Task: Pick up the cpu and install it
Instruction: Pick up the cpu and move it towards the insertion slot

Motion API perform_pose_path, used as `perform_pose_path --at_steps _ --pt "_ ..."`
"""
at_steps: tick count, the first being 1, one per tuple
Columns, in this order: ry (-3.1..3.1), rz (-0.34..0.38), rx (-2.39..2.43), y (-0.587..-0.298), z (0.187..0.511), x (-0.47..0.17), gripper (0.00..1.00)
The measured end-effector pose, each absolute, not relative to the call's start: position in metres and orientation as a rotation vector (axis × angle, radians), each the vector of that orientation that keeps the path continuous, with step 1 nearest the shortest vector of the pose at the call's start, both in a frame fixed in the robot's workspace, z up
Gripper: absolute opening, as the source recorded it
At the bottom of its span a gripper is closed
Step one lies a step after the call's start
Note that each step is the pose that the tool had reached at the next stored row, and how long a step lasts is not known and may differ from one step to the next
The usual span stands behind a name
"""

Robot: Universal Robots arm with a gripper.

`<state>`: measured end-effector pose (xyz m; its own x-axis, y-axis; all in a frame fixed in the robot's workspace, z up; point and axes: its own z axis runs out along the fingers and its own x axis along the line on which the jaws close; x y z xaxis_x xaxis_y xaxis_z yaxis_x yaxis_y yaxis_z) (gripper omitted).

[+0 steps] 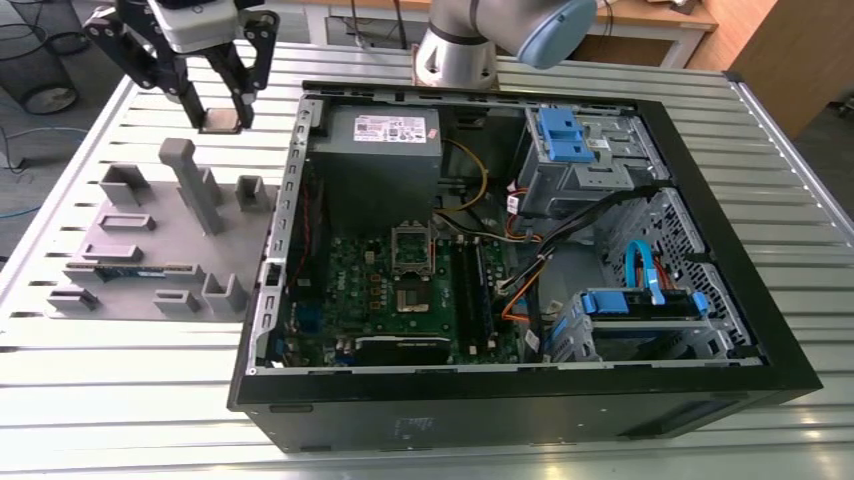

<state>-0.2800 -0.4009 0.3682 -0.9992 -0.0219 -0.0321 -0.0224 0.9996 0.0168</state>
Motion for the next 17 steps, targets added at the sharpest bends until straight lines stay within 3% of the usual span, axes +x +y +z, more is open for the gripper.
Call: perform_pose_path --at_steps 17 --pt "3.109 0.027 -0.035 -0.401 0.368 -0.263 0.47"
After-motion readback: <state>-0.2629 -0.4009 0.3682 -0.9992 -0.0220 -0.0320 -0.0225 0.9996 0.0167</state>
